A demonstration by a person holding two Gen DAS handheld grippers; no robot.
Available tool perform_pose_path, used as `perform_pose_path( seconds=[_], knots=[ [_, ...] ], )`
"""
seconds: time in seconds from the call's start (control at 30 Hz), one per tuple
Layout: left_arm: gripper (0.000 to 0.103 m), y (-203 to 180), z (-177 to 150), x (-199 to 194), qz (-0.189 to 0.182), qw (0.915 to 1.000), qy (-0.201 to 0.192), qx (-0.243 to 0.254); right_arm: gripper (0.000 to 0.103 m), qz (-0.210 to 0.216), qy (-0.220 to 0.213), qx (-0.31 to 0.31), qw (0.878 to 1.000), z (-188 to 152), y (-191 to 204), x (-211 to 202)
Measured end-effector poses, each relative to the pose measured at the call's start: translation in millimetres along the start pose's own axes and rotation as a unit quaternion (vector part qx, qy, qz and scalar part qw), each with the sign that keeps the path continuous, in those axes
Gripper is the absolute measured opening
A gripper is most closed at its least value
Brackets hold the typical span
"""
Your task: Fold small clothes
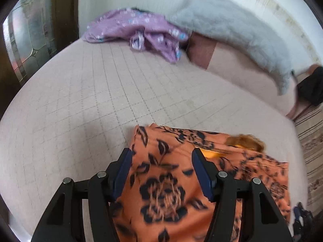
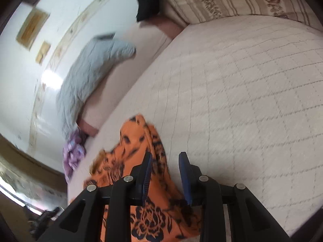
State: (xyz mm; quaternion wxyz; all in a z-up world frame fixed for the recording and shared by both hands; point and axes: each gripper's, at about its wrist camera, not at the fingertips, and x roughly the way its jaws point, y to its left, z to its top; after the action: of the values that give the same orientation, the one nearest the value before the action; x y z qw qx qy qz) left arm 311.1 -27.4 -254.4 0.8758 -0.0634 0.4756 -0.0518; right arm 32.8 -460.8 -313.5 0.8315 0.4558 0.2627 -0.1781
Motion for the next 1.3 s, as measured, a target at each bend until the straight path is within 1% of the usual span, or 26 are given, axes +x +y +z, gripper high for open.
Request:
perform_pose_path(
  seconds=[0.03, 0.1, 0.13, 0.17, 0.2, 0.27, 0.3, 0.33, 0.4, 0.47, 0.53, 0.6, 0.67, 0.7, 0.73, 0.77, 0.8, 0.83, 0.87, 0.93, 1.03, 1.13, 1.23, 1.27, 1.3],
  knots=[
    [0.062, -3, 2, 10, -0.004, 0.9999, 0.013, -0.002, 0.030, 0.002, 0.002, -0.002, 1.000, 1, 1, 2],
    [0.062, -8, 2, 30, -0.034, 0.9985, 0.041, -0.013, 0.030, 0.010, 0.015, -0.008, 1.000, 1, 5, 8],
    [0.062, -11, 0, 37, -0.036, 0.9981, 0.049, -0.011, 0.030, 0.016, 0.024, -0.012, 1.000, -1, 8, 13],
    [0.062, -16, -2, 45, -0.020, 0.9984, 0.052, -0.001, 0.030, 0.020, 0.030, -0.018, 0.999, -2, 11, 17],
    [0.062, -20, -3, 57, 0.023, 0.9983, 0.050, 0.019, 0.030, 0.025, 0.036, -0.029, 0.999, -5, 16, 20],
    [0.064, -20, -4, 81, 0.080, 0.9944, 0.052, 0.046, 0.030, 0.034, 0.053, -0.064, 0.996, -13, 27, 27],
    [0.072, -16, -2, 89, 0.086, 0.9939, 0.050, 0.046, 0.030, 0.032, 0.058, -0.076, 0.995, -15, 32, 31],
    [0.073, -13, 0, 91, 0.082, 0.9950, 0.041, 0.039, 0.030, 0.019, 0.068, -0.098, 0.993, -19, 38, 36],
    [0.073, -14, 2, 89, 0.087, 0.9947, 0.042, 0.035, 0.030, 0.006, 0.073, -0.114, 0.991, -23, 41, 40],
    [0.073, -15, 1, 82, 0.088, 0.9947, 0.040, 0.034, 0.030, 0.007, 0.072, -0.112, 0.991, -21, 40, 39],
    [0.073, -11, -2, 65, 0.080, 0.9963, 0.020, 0.022, 0.030, 0.011, 0.065, -0.091, 0.994, -15, 35, 36],
    [0.073, -6, -9, 40, 0.060, 0.9981, 0.001, 0.013, 0.030, 0.010, 0.060, -0.064, 0.996, -10, 25, 33],
    [0.073, -7, -19, 20, 0.033, 0.9994, -0.002, 0.011, 0.031, 0.010, 0.065, -0.043, 0.997, -7, 19, 32],
    [0.073, -9, -27, 10, 0.015, 0.9998, -0.001, 0.014, 0.033, 0.009, 0.067, -0.035, 0.997, -6, 16, 33],
    [0.073, -12, -34, 1, 0.001, 0.9998, 0.001, 0.019, 0.042, 0.009, 0.067, -0.024, 0.997, -5, 12, 33],
    [0.073, -18, -46, -10, -0.013, 0.9994, 0.006, 0.030, 0.061, 0.009, 0.063, -0.014, 0.998, -5, 9, 31],
    [0.073, -27, -55, -14, -0.019, 0.9989, 0.012, 0.041, 0.069, 0.011, 0.054, -0.004, 0.998, -4, 6, 29],
    [0.073, -34, -62, -18, -0.024, 0.9983, 0.018, 0.051, 0.071, 0.013, 0.047, 0.003, 0.999, -3, 3, 26],
    [0.074, -41, -74, -22, -0.029, 0.9972, 0.027, 0.064, 0.071, 0.014, 0.047, 0.006, 0.999, -1, 2, 25],
    [0.074, -50, -90, -25, -0.035, 0.9956, 0.040, 0.077, 0.071, 0.011, 0.056, 0.014, 0.998, -1, -2, 25],
    [0.075, -60, -109, -18, -0.028, 0.9939, 0.054, 0.092, 0.071, 0.022, 0.098, 0.041, 0.994, -7, -13, 30],
    [0.078, -67, -118, 2, -0.002, 0.9919, 0.068, 0.108, 0.072, 0.043, 0.127, 0.050, 0.990, -13, -18, 37],
    [0.087, -78, -119, 11, 0.017, 0.9894, 0.058, 0.132, 0.072, 0.065, 0.161, 0.031, 0.984, -18, -9, 49],
    [0.087, -82, -119, 14, 0.025, 0.9883, 0.059, 0.139, 0.072, 0.067, 0.174, 0.016, 0.982, -22, -3, 53],
    [0.088, -86, -119, 16, 0.030, 0.9874, 0.058, 0.144, 0.072, 0.060, 0.180, -0.007, 0.982, -26, 4, 57]
  ],
)
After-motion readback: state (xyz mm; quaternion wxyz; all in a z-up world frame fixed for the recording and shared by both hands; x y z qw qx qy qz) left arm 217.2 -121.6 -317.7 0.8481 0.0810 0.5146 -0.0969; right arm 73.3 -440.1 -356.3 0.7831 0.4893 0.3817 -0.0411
